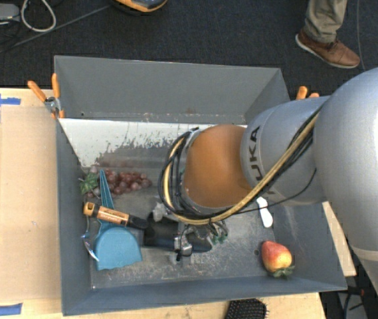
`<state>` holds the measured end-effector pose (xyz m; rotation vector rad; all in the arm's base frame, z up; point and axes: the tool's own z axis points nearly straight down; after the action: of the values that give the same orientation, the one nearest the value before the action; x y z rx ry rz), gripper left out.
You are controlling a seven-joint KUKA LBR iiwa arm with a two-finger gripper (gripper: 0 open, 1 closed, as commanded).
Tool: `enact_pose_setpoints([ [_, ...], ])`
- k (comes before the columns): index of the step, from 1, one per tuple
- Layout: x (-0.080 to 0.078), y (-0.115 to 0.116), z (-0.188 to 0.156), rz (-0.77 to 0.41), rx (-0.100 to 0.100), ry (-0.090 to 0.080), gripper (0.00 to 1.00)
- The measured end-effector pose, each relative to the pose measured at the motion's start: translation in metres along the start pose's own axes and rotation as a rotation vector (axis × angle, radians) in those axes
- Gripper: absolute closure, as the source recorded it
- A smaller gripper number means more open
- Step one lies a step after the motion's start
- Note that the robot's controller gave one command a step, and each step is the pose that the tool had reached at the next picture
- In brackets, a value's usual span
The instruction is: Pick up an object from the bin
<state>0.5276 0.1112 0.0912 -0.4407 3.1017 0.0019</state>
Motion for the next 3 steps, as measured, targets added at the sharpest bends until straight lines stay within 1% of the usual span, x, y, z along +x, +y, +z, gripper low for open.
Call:
enact_pose_setpoints([
  [1,-0.0008,0.0002,0.0164,0.057,0.001,-0.001,1.00],
  [2,-0.0008,0.0002,0.0164,0.056,0.001,-0.001,1.00],
  [3,-0.0061,-0.0051,0.0182,0.012,0.001,-0.001,1.00],
])
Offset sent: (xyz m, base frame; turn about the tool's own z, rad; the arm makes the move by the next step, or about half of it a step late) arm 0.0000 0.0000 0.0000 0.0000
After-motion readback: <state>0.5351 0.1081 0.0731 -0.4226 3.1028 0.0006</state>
